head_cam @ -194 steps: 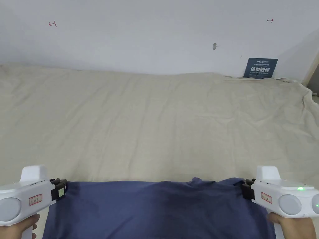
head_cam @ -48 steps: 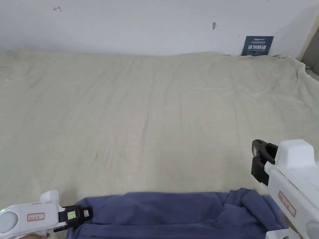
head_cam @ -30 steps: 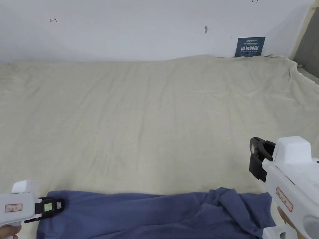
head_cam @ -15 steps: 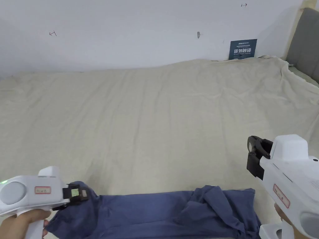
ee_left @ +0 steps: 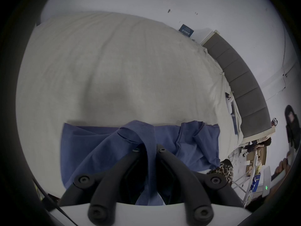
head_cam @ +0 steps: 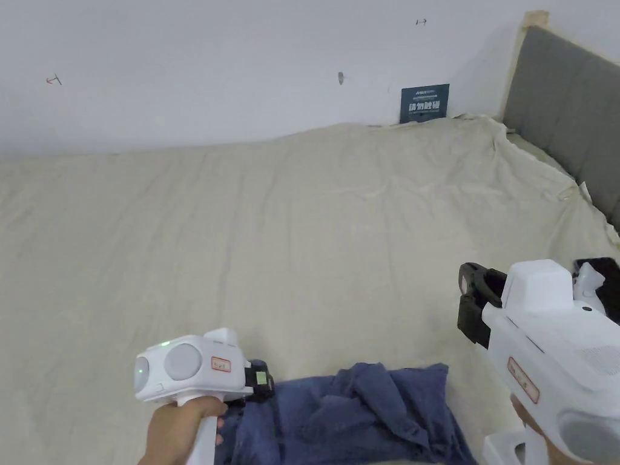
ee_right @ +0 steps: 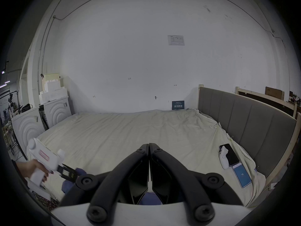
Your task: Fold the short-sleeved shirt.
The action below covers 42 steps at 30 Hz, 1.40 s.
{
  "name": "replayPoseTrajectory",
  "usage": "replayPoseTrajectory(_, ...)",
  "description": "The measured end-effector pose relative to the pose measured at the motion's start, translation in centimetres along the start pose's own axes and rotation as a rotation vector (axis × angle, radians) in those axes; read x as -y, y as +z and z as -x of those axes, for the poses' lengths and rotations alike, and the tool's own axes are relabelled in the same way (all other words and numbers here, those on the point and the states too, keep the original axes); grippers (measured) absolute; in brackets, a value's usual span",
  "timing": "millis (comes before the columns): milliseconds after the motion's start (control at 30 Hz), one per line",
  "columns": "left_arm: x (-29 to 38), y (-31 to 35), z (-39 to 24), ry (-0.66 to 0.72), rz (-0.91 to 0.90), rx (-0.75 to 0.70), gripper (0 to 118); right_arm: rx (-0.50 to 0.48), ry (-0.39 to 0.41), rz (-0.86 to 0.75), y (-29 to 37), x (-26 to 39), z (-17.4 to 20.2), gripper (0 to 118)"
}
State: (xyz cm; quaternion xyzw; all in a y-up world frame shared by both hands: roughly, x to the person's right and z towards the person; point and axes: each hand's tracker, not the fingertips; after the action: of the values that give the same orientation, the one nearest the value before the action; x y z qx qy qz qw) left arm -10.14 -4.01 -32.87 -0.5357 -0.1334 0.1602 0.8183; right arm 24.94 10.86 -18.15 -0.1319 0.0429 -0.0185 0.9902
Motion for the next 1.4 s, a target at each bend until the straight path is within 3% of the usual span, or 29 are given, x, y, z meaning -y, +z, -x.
replayPoseTrajectory(100,0.6,-3.2,-0.6,0.016,0.050,-0.050,10,0.008,-0.002,0.006,0.1,0.2,-0.5,0)
replayPoseTrajectory(167,1.3,-4.7,-1.2,0.003,0.060,-0.075,18,0.014,-0.006,0.014,0.2,0.3,-0.8,0)
replayPoseTrajectory(200,1.4,-5.1,-1.2,-0.002,0.062,-0.083,28,0.015,-0.009,0.014,0.1,0.4,-0.9,0)
replayPoseTrajectory(267,1.7,-5.4,-1.6,0.005,0.062,-0.101,32,0.018,-0.019,0.019,0.2,0.6,-1.2,0)
replayPoseTrajectory(400,1.6,-4.2,-2.0,0.061,0.034,-0.024,86,0.020,-0.016,0.026,0.1,0.7,-1.5,0)
replayPoseTrajectory(433,1.6,-3.8,-2.2,0.074,0.027,-0.024,93,0.018,-0.019,0.028,0.1,0.7,-1.6,0)
replayPoseTrajectory(567,0.8,0.2,-1.8,0.067,-0.097,0.061,94,0.017,-0.022,0.025,0.3,0.5,-1.6,0)
replayPoseTrajectory(667,0.5,4.1,-1.3,-0.019,-0.204,0.031,94,0.015,-0.023,0.017,0.6,0.1,-1.5,0)
replayPoseTrajectory(767,1.1,6.8,0.0,-0.098,-0.316,-0.072,91,0.014,-0.020,0.012,0.6,0.0,-1.6,0)
replayPoseTrajectory(833,1.7,7.9,1.2,-0.122,-0.380,-0.127,70,0.014,-0.019,0.011,0.7,-0.1,-1.6,0)
replayPoseTrajectory(900,2.5,8.7,2.5,-0.124,-0.444,-0.158,32,0.017,-0.019,0.011,0.6,-0.1,-1.8,0)
replayPoseTrajectory(1000,3.5,8.9,4.3,-0.110,-0.482,-0.145,4,0.019,-0.024,0.007,0.7,-0.2,-1.8,0)
replayPoseTrajectory(1133,5.1,7.6,5.5,-0.134,-0.503,-0.199,0,0.024,-0.025,0.003,0.8,-0.2,-1.7,0)
replayPoseTrajectory(1400,8.4,1.9,5.4,-0.121,-0.360,-0.238,0,0.025,-0.024,0.011,0.7,-0.2,-1.8,0)
